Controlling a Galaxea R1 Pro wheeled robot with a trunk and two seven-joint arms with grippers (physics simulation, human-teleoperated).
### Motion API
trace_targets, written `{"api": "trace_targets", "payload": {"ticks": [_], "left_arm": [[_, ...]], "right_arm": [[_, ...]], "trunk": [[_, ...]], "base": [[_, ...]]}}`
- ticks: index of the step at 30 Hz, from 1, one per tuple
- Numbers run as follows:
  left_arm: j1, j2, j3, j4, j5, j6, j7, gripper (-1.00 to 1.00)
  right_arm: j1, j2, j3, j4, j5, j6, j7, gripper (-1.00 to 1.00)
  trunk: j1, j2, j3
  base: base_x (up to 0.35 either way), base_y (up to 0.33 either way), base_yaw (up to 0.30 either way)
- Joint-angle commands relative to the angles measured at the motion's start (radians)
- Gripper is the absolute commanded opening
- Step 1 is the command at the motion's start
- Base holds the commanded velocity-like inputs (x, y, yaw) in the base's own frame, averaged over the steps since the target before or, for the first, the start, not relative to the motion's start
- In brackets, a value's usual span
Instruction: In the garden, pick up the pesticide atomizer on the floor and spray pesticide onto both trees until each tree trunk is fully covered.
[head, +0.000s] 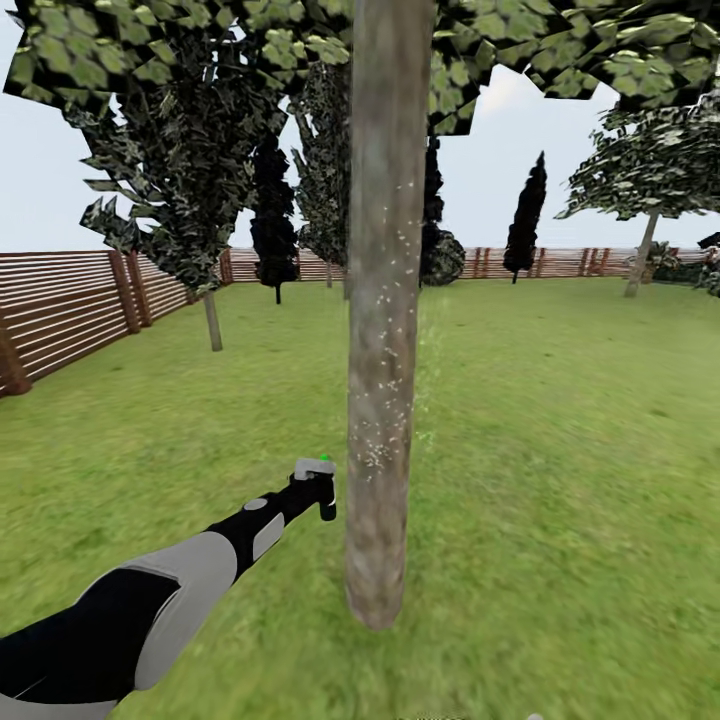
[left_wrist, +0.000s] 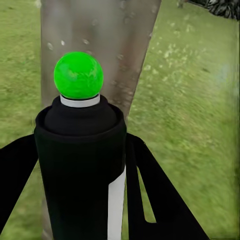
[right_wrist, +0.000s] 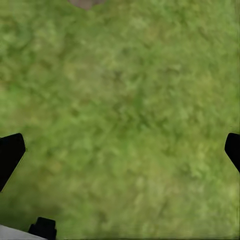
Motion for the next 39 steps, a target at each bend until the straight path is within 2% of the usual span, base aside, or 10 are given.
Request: {"api": "trace_targets", "payload": {"ticks": [1, 18, 27, 39], "left_arm": [[0.000, 0.000, 0.001, 0.000, 0.000, 0.000, 0.000, -1.00], [0.000, 0.000, 0.001, 0.000, 0.000, 0.000, -0.001, -1.00], [0.000, 0.000, 0.001, 0.000, 0.000, 0.000, -0.002, -1.00], [0.000, 0.000, 0.001, 0.000, 0.000, 0.000, -0.002, -1.00]], "right_arm": [[0.000, 0.000, 0.000, 0.000, 0.000, 0.000, 0.000, 1.00], [0.000, 0.000, 0.000, 0.000, 0.001, 0.001, 0.000, 1.00], [0.006, 0.000, 0.000, 0.000, 0.001, 0.001, 0.000, 1.00], [0.006, 0.002, 0.000, 0.000, 0.001, 0.001, 0.000, 1.00]], "trunk": [[0.000, 0.000, 0.000], [0.000, 0.000, 0.000], [0.000, 0.000, 0.000], [0.000, 0.000, 0.000]], "base": [[0.000, 0.350, -0.296], [0.000, 0.350, -0.294], [0.000, 0.350, -0.061], [0.000, 0.350, -0.281]]}}
